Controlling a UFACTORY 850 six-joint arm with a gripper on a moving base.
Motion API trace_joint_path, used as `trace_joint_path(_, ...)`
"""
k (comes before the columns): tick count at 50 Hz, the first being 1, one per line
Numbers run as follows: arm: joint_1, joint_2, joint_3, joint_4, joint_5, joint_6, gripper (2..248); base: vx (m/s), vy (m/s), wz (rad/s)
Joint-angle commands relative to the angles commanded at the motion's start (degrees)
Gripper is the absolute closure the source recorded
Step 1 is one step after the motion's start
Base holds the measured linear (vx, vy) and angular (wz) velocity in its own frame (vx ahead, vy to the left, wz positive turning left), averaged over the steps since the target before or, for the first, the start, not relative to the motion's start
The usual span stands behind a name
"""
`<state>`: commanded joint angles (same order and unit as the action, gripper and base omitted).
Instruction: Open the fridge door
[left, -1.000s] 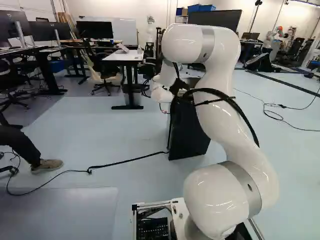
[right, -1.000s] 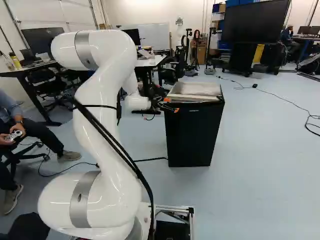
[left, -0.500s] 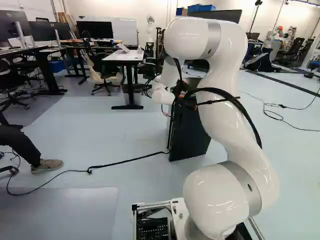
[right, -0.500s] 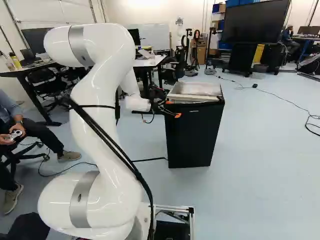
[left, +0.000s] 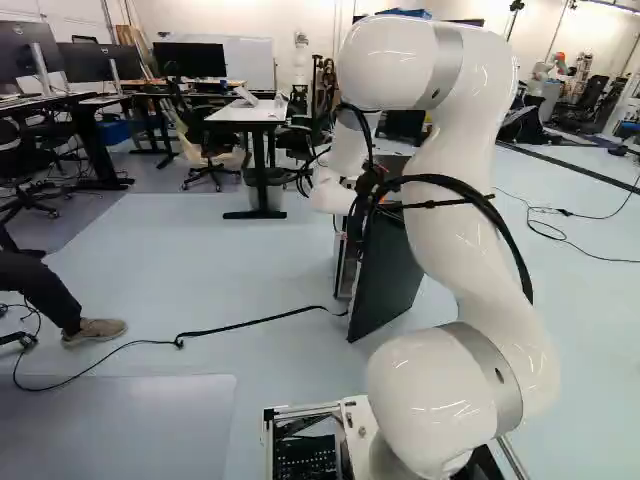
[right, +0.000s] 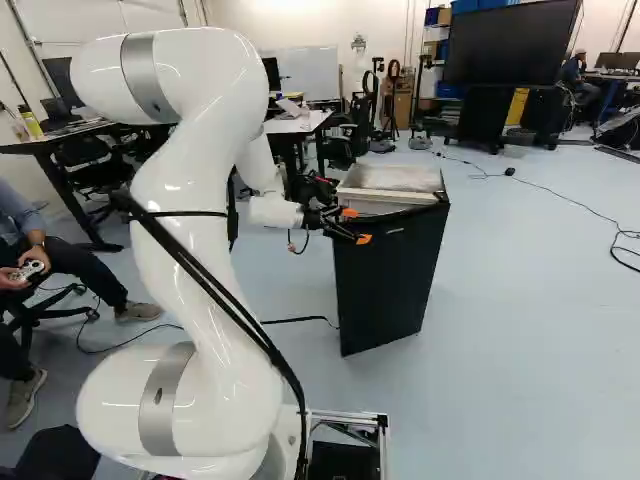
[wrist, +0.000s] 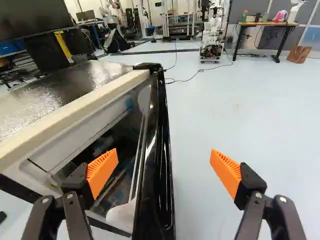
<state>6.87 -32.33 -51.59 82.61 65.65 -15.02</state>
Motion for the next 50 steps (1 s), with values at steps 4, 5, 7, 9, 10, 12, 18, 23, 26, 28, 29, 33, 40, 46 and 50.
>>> trace_joint_path(4,-0.28,0.61,0.99,0.29,0.03,0.0,3,0.0,0.0,0.0)
trace_joint_path(5,-0.35,0.76,1.23,0.42,0.03,0.0,3,0.0,0.0,0.0)
trace_joint_path(7,-0.5,1.06,1.71,0.7,0.04,0.0,3,0.0,0.0,0.0)
trace_joint_path(9,-0.66,1.35,2.18,1.03,0.04,0.0,3,0.0,0.0,0.0)
trace_joint_path(10,-0.74,1.5,2.42,1.21,0.05,0.0,3,0.0,0.0,0.0)
trace_joint_path(12,-0.9,1.79,2.88,1.58,0.05,0.0,3,0.0,0.0,0.0)
trace_joint_path(18,-1.42,2.64,4.26,2.76,0.05,0.0,3,0.0,0.0,0.0)
trace_joint_path(23,-1.93,3.32,5.37,3.78,0.05,0.0,3,0.0,0.0,0.0)
trace_joint_path(26,-2.28,3.73,6.04,4.43,0.07,0.0,3,0.0,0.0,0.0)
trace_joint_path(28,-2.49,3.98,6.44,4.84,0.13,0.0,3,0.0,0.0,0.0)
trace_joint_path(29,-2.61,4.11,6.65,5.05,0.17,0.0,3,0.0,0.0,0.0)
trace_joint_path(33,-3.08,4.61,7.47,6.02,0.44,0.0,3,0.0,0.0,0.0)
trace_joint_path(40,-3.97,5.45,8.85,7.86,1.21,0.0,3,0.0,0.0,0.0)
trace_joint_path(46,-4.79,6.12,9.97,9.4,1.92,0.0,3,0.0,0.0,0.0)
trace_joint_path(50,-5.38,6.54,10.68,10.13,2.14,0.0,3,0.0,0.0,0.0)
